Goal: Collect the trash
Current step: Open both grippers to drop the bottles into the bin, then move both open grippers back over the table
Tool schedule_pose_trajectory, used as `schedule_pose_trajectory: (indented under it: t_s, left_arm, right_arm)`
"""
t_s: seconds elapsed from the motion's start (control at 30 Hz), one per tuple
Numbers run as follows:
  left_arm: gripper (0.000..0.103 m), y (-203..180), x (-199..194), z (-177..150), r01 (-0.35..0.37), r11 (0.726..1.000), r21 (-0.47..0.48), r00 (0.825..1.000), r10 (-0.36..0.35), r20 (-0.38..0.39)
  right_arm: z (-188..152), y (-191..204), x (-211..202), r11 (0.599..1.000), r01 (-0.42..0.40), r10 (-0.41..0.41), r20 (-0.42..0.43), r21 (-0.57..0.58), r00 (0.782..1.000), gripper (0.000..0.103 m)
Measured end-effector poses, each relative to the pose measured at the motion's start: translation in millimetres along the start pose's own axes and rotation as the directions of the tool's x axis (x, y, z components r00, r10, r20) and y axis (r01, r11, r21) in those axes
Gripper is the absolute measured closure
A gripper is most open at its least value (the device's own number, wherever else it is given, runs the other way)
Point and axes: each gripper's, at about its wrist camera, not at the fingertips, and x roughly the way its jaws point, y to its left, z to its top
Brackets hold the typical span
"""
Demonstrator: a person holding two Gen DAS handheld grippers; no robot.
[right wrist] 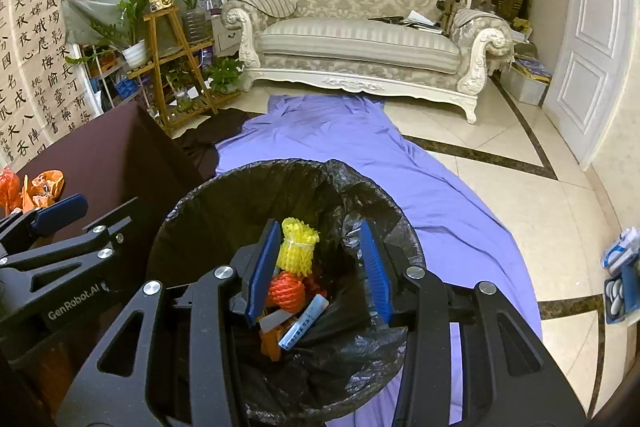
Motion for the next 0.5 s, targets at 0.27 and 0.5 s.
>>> schedule_pose_trajectory:
  t_s: [0.27,0.5]
  left_arm:
    - [0.031,24,-17,-10,-0.024,0.999,-0.027,1.0,0.025,0.008]
    - [0.031,61,-34,-25,-0.081,0.993,-0.087,0.997,0.081,0.0]
  right_arm:
    - [-1,8,-6,1.0,-0.016,0.016,-0.002,-0.002,1.0,0.056]
    - [-3,41,-17,0.996,-0.074,0.074,-0.002,-0.046,0.997,0.056]
